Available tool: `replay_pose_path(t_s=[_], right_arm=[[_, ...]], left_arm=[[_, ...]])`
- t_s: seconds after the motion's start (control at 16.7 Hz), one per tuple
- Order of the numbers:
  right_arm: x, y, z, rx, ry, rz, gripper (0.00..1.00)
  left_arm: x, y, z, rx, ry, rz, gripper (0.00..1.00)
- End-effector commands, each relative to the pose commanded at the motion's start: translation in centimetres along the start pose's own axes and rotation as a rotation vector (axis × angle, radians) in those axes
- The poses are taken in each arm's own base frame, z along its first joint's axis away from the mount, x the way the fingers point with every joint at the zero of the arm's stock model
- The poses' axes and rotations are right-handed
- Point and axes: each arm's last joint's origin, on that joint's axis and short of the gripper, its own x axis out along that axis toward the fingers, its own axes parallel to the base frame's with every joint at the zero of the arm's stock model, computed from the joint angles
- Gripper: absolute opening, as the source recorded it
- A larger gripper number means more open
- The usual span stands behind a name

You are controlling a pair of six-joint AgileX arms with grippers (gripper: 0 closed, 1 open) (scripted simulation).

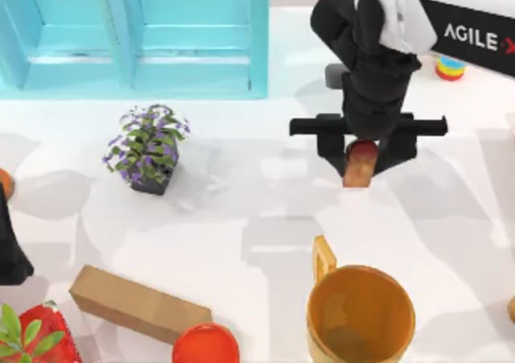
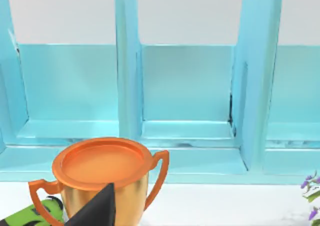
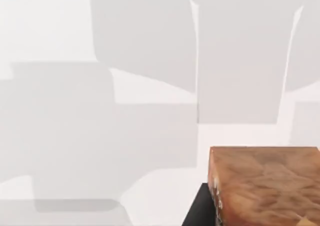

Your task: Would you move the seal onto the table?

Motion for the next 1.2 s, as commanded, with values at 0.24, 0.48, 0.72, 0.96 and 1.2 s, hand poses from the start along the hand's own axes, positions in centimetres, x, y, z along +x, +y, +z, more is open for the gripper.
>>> replay_pose_path(t_s=[0.24,0.48,0.72,0.96,1.2], right_arm=[[2.6,0.1,-0.1,-0.003,-0.002,-0.001,0.00],[2.7,0.1,-0.1,-0.003,-0.002,-0.001,0.00],[2.7,0.1,-0.1,-0.003,-0.002,-0.001,0.30],[2.7,0.1,-0.1,-0.003,-0.002,-0.001,0.60],[2.7,0.1,-0.1,-0.003,-0.002,-0.001,0.90]], left_arm=[[0.0,0.0,0.0,0.000,0.000,0.000,1.00],[0.0,0.0,0.0,0.000,0.000,0.000,1.00],[0.0,0.0,0.0,0.000,0.000,0.000,1.00],[0.0,0.0,0.0,0.000,0.000,0.000,1.00],[0.0,0.0,0.0,0.000,0.000,0.000,1.00]])
